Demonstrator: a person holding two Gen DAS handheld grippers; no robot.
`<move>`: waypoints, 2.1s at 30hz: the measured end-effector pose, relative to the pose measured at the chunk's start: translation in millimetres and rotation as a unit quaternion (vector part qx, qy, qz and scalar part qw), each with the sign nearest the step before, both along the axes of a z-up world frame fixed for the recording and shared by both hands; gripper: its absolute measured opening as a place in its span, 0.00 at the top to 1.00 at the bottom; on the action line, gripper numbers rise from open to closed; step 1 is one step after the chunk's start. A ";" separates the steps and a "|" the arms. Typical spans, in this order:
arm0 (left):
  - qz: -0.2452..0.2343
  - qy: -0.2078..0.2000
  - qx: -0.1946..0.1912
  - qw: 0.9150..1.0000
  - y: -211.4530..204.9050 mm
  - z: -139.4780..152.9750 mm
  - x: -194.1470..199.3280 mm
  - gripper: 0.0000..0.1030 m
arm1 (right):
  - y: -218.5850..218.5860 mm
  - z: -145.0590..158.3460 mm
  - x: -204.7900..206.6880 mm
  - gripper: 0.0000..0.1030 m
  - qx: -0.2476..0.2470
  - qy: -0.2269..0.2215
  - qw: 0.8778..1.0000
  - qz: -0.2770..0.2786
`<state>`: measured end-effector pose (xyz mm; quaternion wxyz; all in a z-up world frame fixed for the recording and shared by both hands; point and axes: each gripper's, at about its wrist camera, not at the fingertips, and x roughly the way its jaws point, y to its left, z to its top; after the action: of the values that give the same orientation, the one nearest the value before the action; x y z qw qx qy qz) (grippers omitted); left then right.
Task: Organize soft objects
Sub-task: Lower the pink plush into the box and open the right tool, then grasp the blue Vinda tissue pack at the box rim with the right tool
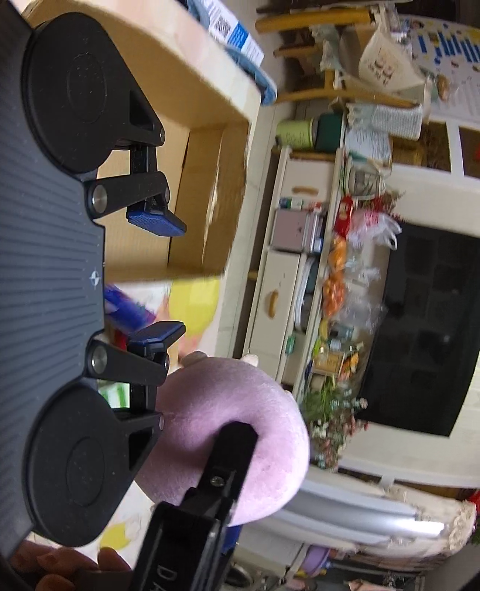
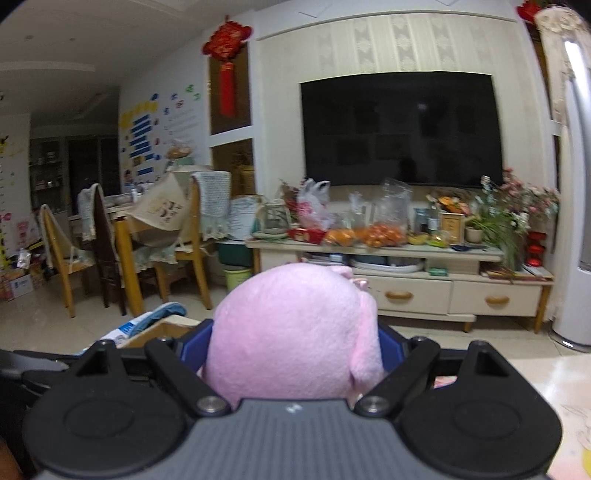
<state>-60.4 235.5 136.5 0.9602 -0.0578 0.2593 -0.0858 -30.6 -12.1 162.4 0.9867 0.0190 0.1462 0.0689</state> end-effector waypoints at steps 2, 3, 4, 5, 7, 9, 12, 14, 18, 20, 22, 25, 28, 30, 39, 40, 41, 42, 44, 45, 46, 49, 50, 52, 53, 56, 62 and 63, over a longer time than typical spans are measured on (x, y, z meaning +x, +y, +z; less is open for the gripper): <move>0.014 0.010 -0.001 1.000 5.3 -3.3 3.9 0.41 | 8.2 -1.7 9.2 0.15 0.000 0.002 1.000 0.011; 0.021 0.014 -0.003 1.000 8.9 -4.9 5.7 0.41 | 11.6 -2.9 13.5 0.15 -0.001 0.005 1.000 0.015; 0.027 0.017 -0.002 0.999 11.4 -5.3 6.4 0.41 | 15.6 -3.9 16.8 0.15 -0.001 0.007 1.000 0.020; 0.033 0.019 0.000 0.999 13.1 -6.2 7.2 0.41 | 19.3 -5.4 20.9 0.15 0.000 0.009 1.000 0.024; 0.045 0.024 0.004 0.999 14.5 -5.3 13.6 0.41 | 25.9 -8.5 27.3 0.15 0.003 0.013 0.999 0.033; 0.059 0.028 -0.001 0.998 24.2 -3.1 11.2 0.41 | 32.7 -12.6 34.1 0.15 0.001 0.016 0.999 0.040; 0.076 0.034 -0.005 0.997 32.0 -1.6 9.5 0.41 | 39.1 -18.0 41.1 0.15 0.001 0.023 0.999 0.047; 0.084 0.035 -0.006 0.996 34.2 0.0 9.4 0.41 | 42.5 -22.5 45.9 0.15 0.001 0.030 0.998 0.050; 0.093 0.039 0.001 0.995 34.2 0.7 8.4 0.41 | 45.5 -31.3 51.2 0.15 0.018 0.044 0.997 0.059; 0.100 0.045 0.007 0.994 36.1 0.0 10.0 0.40 | 46.2 -33.8 52.7 0.15 0.028 0.050 0.996 0.061; 0.109 0.050 0.014 0.993 37.6 -2.2 12.8 0.40 | 48.2 -35.5 53.8 0.15 0.032 0.054 0.996 0.067; 0.124 0.062 0.023 0.990 40.3 -5.8 16.6 0.34 | 52.6 -38.7 56.5 0.14 0.040 0.064 0.994 0.077; 0.139 0.073 0.032 0.987 40.5 -7.8 16.7 0.24 | 53.7 -41.4 60.8 0.09 0.055 0.078 0.991 0.094; 0.145 0.074 0.035 0.986 38.9 -7.0 15.4 0.18 | 53.5 -42.7 60.9 0.07 0.061 0.082 0.990 0.094; 0.137 0.066 0.037 0.988 31.2 -4.9 11.0 0.09 | 20.3 -45.3 35.1 0.01 0.054 0.049 0.996 0.042; 0.137 0.067 0.037 0.988 31.4 -5.8 12.0 0.08 | 16.4 -49.8 33.2 0.02 0.052 0.056 0.996 0.041; 0.135 0.066 0.037 0.988 30.1 -5.9 11.4 0.08 | 12.1 -55.6 32.8 0.02 0.048 0.065 0.996 0.041; 0.133 0.066 0.037 0.988 30.0 -6.8 12.5 0.06 | 9.7 -61.8 32.7 0.05 0.042 0.075 0.995 0.041; 0.125 0.066 0.041 0.989 26.8 -7.5 12.3 0.06 | 8.9 -76.4 33.3 0.11 0.020 0.099 0.994 0.044; 0.122 0.066 0.043 0.989 26.9 -7.9 13.4 0.06 | 8.7 -83.0 33.0 0.14 0.011 0.108 0.993 0.046; 0.119 0.065 0.045 0.990 25.9 -8.2 13.5 0.05 | 9.7 -89.4 33.4 0.15 0.004 0.117 0.992 0.050; 0.106 0.066 0.052 0.991 24.0 -9.6 15.4 0.04 | 14.5 -103.2 34.4 0.15 -0.017 0.129 0.989 0.065; 0.103 0.067 0.054 0.991 23.1 -10.2 15.8 0.03 | 17.7 -106.6 35.7 0.15 -0.029 0.131 0.989 0.067; 0.098 0.067 0.059 0.991 24.1 -10.7 17.4 0.03 | 22.0 -112.2 39.3 0.15 -0.049 0.131 0.988 0.070; 0.095 0.067 0.060 0.991 25.0 -11.1 18.0 0.03 | 23.4 -114.0 41.4 0.17 -0.057 0.131 0.987 0.072; 0.089 0.068 0.066 0.992 27.0 -12.1 19.3 0.02 | 23.4 -118.0 48.5 0.24 -0.067 0.130 0.986 0.077; 0.082 0.069 0.073 0.992 30.7 -13.6 21.7 0.01 | 19.3 -123.1 55.0 0.48 -0.058 0.132 0.985 0.092; 0.082 0.070 0.073 0.991 32.1 -13.8 22.0 0.01 | 19.8 -122.1 53.2 0.48 -0.060 0.129 0.986 0.091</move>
<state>-38.5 267.6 122.6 0.9453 -0.0141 0.3256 0.0166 22.6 7.6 40.3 0.9486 -0.0450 0.2772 0.1462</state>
